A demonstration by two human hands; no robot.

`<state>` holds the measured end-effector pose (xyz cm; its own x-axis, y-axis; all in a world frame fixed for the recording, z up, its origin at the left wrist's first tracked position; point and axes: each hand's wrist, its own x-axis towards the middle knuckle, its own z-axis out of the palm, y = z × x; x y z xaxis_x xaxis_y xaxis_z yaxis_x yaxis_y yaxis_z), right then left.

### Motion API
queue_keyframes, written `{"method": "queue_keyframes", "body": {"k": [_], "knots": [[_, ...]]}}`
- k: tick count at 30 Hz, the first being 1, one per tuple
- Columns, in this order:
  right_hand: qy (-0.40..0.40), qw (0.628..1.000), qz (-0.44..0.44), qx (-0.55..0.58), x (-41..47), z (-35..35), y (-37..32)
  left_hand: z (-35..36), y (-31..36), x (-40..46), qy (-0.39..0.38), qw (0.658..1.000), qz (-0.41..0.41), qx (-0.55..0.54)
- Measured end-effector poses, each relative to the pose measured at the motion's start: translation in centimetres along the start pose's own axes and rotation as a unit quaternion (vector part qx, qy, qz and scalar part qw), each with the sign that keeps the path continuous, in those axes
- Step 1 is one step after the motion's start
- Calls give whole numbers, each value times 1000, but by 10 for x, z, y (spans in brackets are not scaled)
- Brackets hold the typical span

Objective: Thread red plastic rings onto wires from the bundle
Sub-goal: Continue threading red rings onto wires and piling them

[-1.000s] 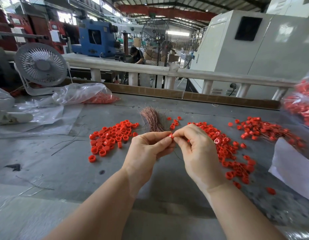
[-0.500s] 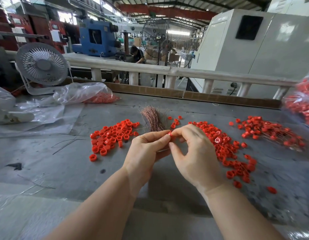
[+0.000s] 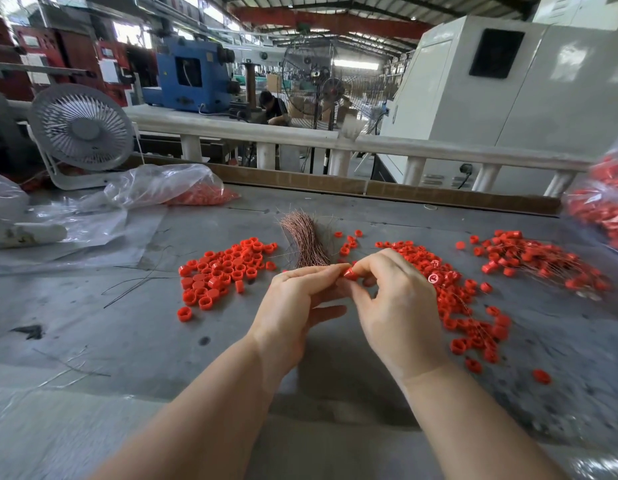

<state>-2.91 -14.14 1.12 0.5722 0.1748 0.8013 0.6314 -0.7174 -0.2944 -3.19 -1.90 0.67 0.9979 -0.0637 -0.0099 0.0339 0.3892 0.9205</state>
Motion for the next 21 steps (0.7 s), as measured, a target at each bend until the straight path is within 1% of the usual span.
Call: {"method": "queue_keyframes", "body": {"k": [15, 21], "knots": [[-32, 999, 28, -23, 1, 1, -1, 2, 2, -4, -4, 1000, 6, 12], [-34, 999, 21, -32, 1, 2, 1, 2, 0, -2, -1, 1000, 12, 14]]}}
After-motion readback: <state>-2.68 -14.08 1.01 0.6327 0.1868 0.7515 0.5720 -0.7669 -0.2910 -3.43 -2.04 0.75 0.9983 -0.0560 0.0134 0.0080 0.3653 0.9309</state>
